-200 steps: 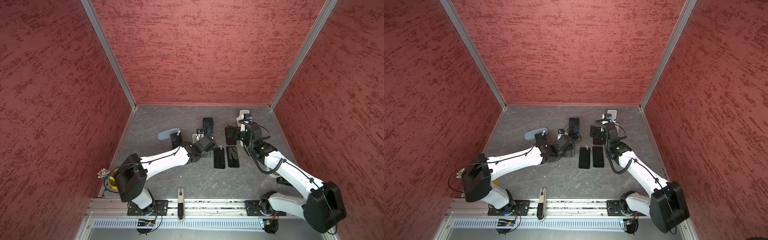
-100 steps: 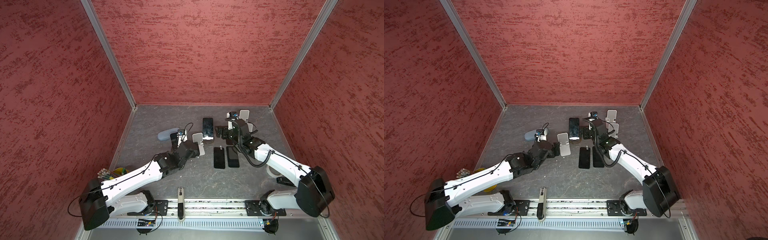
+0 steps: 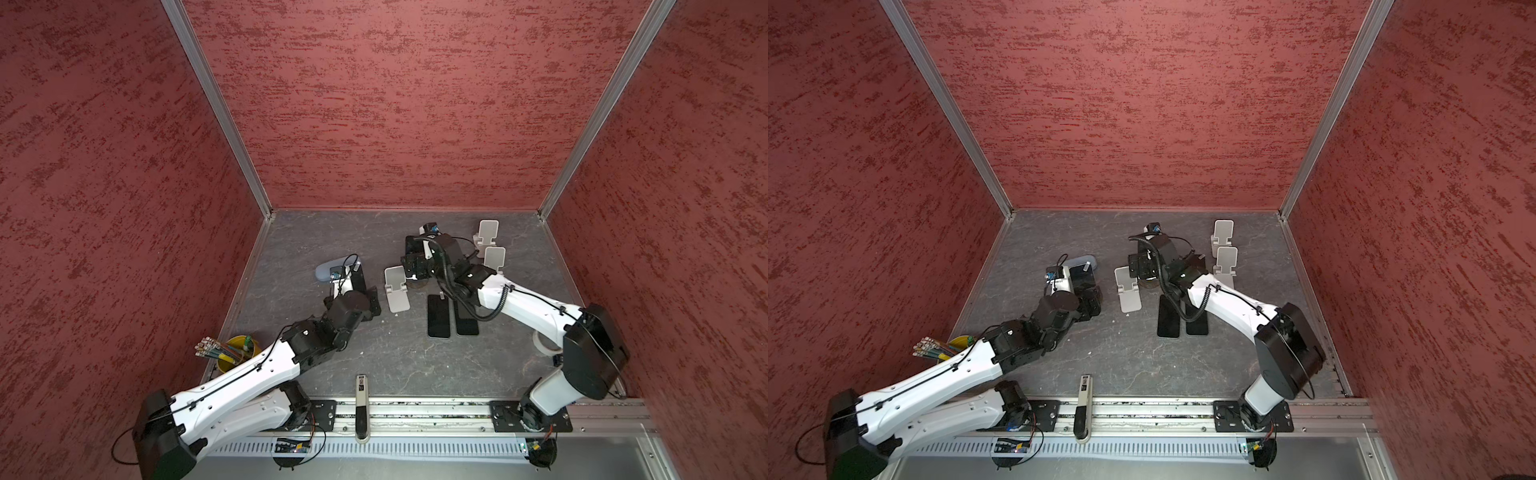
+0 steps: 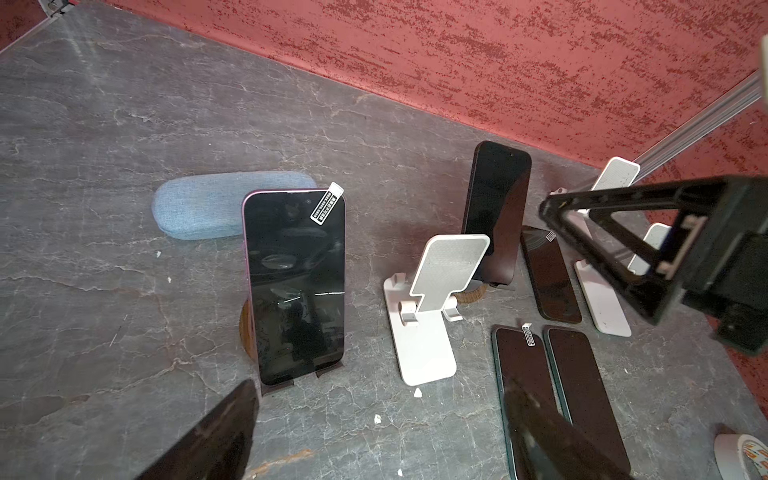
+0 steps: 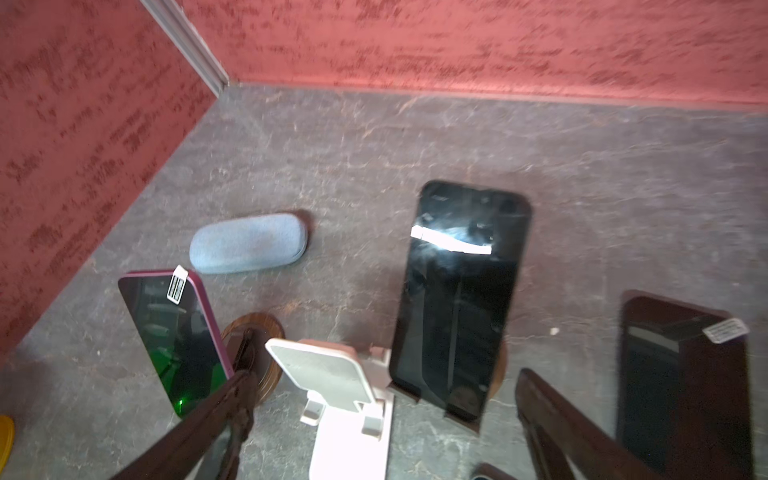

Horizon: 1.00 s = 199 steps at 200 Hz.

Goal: Remove the phone from the phone stand

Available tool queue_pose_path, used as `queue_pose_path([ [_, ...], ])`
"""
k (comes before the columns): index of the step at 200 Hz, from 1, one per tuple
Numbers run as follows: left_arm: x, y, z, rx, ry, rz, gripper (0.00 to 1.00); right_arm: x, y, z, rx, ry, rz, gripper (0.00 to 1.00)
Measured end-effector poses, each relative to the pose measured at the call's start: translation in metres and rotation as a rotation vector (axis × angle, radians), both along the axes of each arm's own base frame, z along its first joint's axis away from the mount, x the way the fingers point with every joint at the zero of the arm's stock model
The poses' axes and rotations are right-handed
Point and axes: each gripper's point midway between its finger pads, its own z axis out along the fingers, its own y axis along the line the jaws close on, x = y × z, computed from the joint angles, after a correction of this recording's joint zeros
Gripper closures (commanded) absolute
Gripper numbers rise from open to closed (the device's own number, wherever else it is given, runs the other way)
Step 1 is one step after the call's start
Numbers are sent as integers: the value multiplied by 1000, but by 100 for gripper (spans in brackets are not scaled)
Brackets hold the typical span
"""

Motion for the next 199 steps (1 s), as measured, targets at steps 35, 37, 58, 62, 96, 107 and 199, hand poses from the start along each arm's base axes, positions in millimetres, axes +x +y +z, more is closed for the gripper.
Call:
queue_pose_path([
  [35,-5,9,-1,-15,-12,7,5,-4,24,-14,-31,30,21,1],
  [37,-5,9,-1,-14,-12,7,5,-4,25,-15,-33,31,22,1],
  [58,-8,13,-1,-20,-20,7,3,-6,33,-23,-53,45,24,1],
  [62,-8,14,-1,-22,-22,7,3,-7,35,-24,-57,47,24,1],
  [96,-12,18,-2,-33,-31,9,3,-5,44,-33,-83,51,21,1],
  [107,-13,20,-5,-32,-30,9,3,-4,45,-36,-93,54,18,3],
  [199,-17,34,-6,-52,-47,31,2,5,62,-44,-138,51,4,6],
])
